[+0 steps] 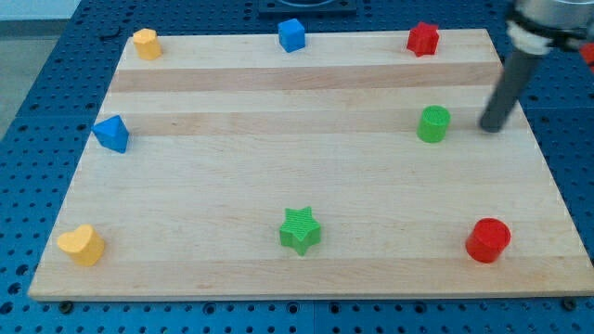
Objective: Slide the green circle to the center
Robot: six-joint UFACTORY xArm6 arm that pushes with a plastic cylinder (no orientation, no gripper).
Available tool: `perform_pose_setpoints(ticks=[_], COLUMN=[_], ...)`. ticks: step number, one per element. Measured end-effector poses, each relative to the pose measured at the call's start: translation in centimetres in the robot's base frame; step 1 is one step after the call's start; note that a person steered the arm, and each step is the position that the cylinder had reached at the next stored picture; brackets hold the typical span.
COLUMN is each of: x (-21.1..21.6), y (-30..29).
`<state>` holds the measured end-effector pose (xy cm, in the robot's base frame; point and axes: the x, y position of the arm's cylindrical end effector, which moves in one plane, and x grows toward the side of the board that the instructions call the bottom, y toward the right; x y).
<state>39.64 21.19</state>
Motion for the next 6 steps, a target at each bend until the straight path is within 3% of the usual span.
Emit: perform_pose_setpoints(ticks=[2,3,4,6], x=[-1.3,-2.2,-2.8,2.5], y=[-16.3,-16.6,-12.3,-5.8])
